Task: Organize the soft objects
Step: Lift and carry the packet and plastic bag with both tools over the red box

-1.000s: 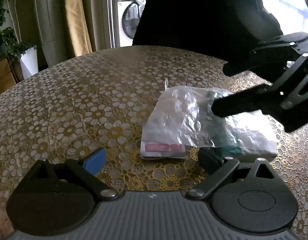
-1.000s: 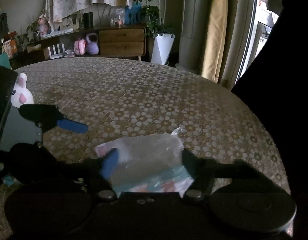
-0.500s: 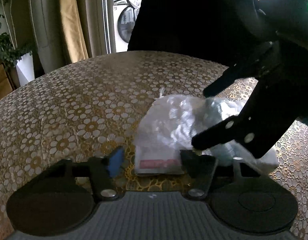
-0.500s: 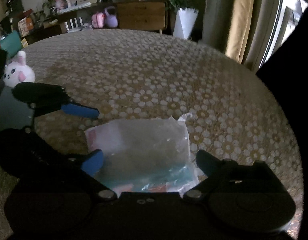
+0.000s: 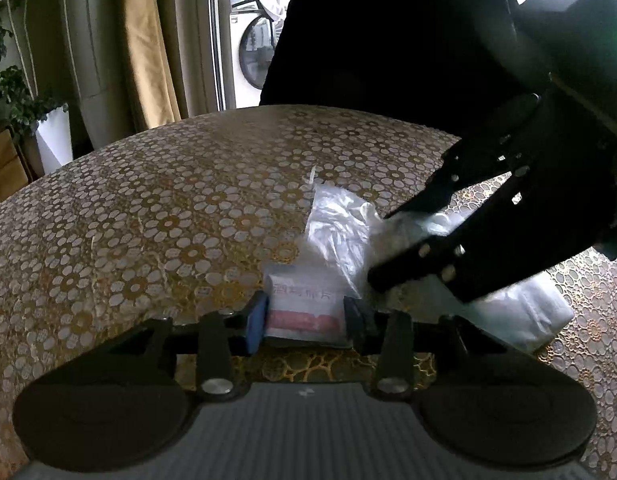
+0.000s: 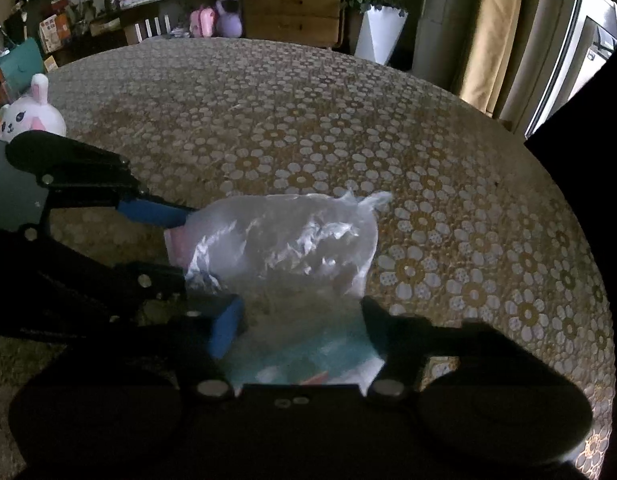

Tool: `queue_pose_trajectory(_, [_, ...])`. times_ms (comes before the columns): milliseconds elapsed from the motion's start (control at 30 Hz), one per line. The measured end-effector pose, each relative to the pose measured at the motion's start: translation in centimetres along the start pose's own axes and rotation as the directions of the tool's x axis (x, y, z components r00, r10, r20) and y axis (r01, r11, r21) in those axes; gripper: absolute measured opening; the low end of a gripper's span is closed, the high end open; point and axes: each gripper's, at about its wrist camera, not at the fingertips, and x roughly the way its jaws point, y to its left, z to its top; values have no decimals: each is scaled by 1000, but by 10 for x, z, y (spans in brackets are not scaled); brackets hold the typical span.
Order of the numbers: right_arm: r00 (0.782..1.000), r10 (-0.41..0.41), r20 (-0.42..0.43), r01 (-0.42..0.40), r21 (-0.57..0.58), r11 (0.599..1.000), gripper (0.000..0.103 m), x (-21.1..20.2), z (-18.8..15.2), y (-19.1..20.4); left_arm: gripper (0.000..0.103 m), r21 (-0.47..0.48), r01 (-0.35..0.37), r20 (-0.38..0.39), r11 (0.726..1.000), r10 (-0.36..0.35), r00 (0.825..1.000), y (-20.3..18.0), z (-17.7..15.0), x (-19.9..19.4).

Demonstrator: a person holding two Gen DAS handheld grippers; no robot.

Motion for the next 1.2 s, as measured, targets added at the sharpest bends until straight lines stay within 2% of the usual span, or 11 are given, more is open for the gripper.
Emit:
queue_pose_trajectory(67, [1000, 3, 2, -3, 1, 1000, 23, -1, 2, 1, 40, 3, -2, 1, 1000, 2, 1000, 0, -1, -2])
queue_pose_trajectory(267, [998, -41, 50, 40, 8, 999, 8, -10, 5, 6, 39, -20, -10, -1, 1000, 10, 1000, 5, -6, -10])
queue_pose_trajectory(467, [984, -104, 144, 91, 94, 991, 5, -33, 10, 4, 39, -77, -19, -3, 997, 19, 1000, 15, -9, -20])
queue_pose_trajectory(633, [974, -103, 199, 66, 188, 980, 4, -60, 10, 7, 39, -119, -20, 7, 993, 21, 1000, 23, -12, -40])
queue_pose_trajectory(767, [974, -100, 203, 53, 224, 973, 4, -74, 5, 19, 39, -132, -32, 9, 991, 33, 999, 26, -14, -59])
queue_pose_trajectory(1200, [969, -69, 239, 4, 262, 965, 5, -129, 0, 88, 39, -165, -38, 63, 986, 49, 997, 38, -23, -175])
